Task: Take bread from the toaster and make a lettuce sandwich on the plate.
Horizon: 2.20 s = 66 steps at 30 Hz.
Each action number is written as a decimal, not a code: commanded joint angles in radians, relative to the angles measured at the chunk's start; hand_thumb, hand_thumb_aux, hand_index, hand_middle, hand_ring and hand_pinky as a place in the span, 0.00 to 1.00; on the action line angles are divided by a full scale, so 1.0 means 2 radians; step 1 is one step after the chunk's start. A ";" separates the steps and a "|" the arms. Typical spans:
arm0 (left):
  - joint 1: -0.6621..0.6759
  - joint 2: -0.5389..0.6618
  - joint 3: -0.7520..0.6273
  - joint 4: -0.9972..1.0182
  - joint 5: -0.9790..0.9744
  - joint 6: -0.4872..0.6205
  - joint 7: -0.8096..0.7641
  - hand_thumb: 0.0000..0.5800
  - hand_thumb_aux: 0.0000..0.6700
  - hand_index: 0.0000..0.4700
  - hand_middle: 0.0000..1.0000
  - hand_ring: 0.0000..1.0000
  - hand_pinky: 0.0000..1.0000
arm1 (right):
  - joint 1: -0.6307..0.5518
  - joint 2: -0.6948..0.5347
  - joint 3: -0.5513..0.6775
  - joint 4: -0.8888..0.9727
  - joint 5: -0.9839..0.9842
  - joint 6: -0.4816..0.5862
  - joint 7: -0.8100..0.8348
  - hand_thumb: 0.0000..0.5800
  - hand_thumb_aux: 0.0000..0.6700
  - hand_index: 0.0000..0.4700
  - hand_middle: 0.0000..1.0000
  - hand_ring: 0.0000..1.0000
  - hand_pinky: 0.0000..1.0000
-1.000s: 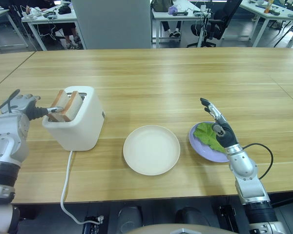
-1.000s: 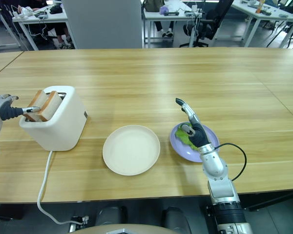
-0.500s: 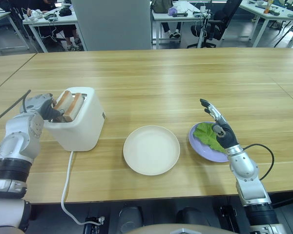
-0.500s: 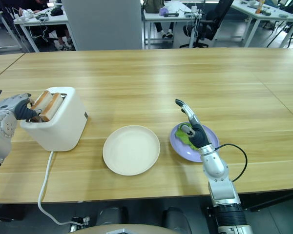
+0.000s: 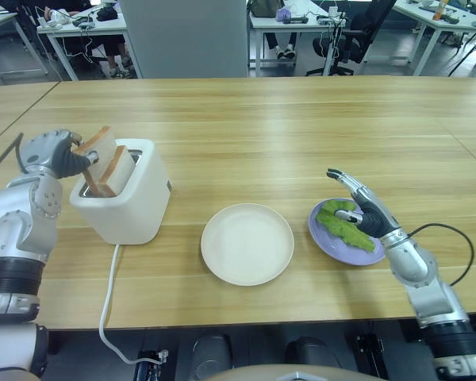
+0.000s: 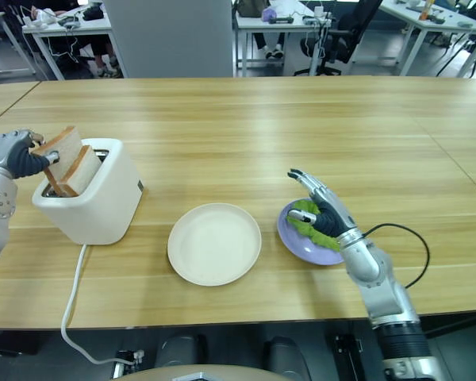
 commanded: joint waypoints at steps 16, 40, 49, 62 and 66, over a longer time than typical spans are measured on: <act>0.043 -0.146 0.002 -0.335 -0.206 0.021 -0.146 1.00 1.00 0.98 1.00 1.00 1.00 | -0.157 -0.071 0.187 0.369 -0.194 -0.039 -0.195 0.82 0.57 0.56 0.00 0.00 0.00; 0.020 -0.253 -0.239 0.030 -0.089 -0.114 -0.172 0.98 0.85 0.83 0.00 0.00 0.00 | -0.180 -0.097 0.170 0.275 -0.128 -0.081 -0.233 1.00 1.00 0.98 0.00 0.00 0.00; -0.025 -0.233 -0.280 0.085 0.050 -0.147 -0.056 0.00 0.00 0.00 0.00 0.00 0.00 | -0.163 -0.098 0.127 0.135 -0.100 -0.070 -0.193 1.00 1.00 0.98 0.00 0.00 0.00; 0.028 -0.152 -0.212 -0.140 0.124 -0.075 -0.061 0.00 0.00 0.00 0.00 0.00 0.00 | -0.201 -0.033 0.115 0.018 -0.066 -0.052 -0.100 1.00 1.00 0.98 0.00 0.00 0.00; 0.050 -0.135 -0.141 -0.222 0.122 -0.035 -0.071 0.00 0.00 0.00 0.00 0.00 0.00 | -0.229 0.010 0.132 0.022 -0.066 -0.049 -0.080 1.00 1.00 0.98 0.00 0.00 0.00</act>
